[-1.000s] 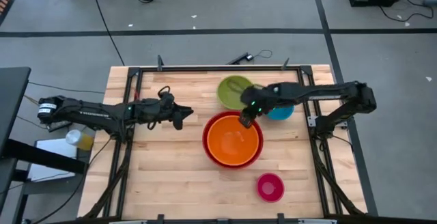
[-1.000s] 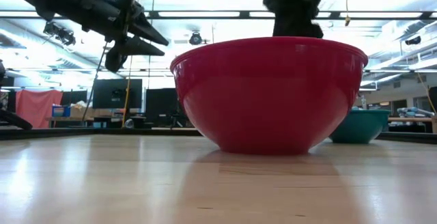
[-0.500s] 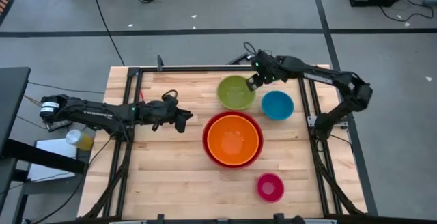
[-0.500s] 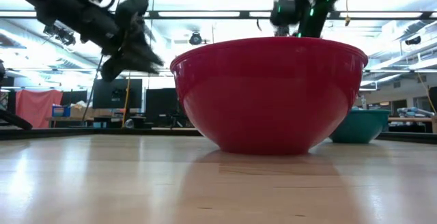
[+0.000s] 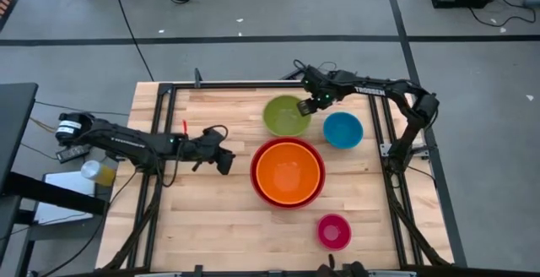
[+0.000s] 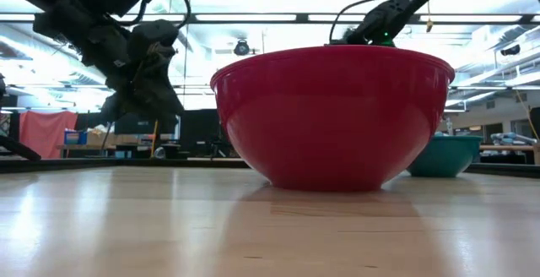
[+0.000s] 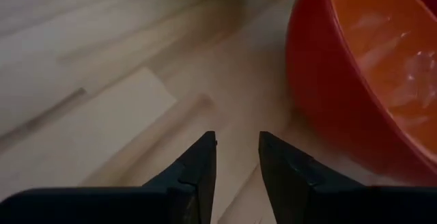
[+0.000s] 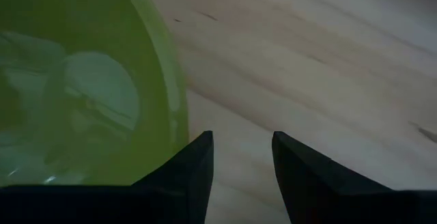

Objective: Nest bowls inside each other
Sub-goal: Stack the green bowl on top of the orange bowl

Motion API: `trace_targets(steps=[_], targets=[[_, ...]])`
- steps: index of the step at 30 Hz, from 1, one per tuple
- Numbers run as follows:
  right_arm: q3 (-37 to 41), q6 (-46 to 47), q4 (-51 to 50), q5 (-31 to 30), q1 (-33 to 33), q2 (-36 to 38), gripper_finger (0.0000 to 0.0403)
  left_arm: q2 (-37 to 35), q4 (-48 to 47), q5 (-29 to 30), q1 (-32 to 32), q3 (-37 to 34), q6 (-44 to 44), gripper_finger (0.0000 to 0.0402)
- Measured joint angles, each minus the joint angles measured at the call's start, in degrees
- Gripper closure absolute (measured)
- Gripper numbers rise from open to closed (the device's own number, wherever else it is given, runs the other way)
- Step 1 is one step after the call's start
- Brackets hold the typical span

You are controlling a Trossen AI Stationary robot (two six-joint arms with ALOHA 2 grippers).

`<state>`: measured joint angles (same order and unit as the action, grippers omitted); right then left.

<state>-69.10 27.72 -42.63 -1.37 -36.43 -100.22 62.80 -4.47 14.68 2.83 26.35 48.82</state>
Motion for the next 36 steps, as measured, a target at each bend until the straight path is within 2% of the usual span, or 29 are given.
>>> trace_targets(steps=[11,21,24,28,32,36], targets=[[0.0,4.5,2.3,-0.5,1.9,5.6,0.0245,3.0,-1.7,0.0,3.2,0.0,2.7,0.0285],[0.0,5.2,3.4,-1.8,4.8,-0.8,0.0249,3.0,-1.8,0.1,1.7,0.0,0.6,0.0285],[0.1,3.9,3.8,-1.1,5.4,-2.3,0.0284,3.0,-1.8,0.0,1.8,0.0,-0.2,0.0285],[-0.1,3.2,4.7,2.2,5.7,-1.5,0.0377,3.0,-1.8,0.0,1.7,0.0,-0.2,0.0285],[0.4,2.9,2.6,3.3,7.0,3.5,0.0378,2.9,-1.8,0.0,1.7,0.0,-0.2,0.0285],[0.0,3.7,2.0,1.4,9.1,12.3,0.0384,2.9,-1.9,0.1,1.8,0.0,-0.9,0.0285]])
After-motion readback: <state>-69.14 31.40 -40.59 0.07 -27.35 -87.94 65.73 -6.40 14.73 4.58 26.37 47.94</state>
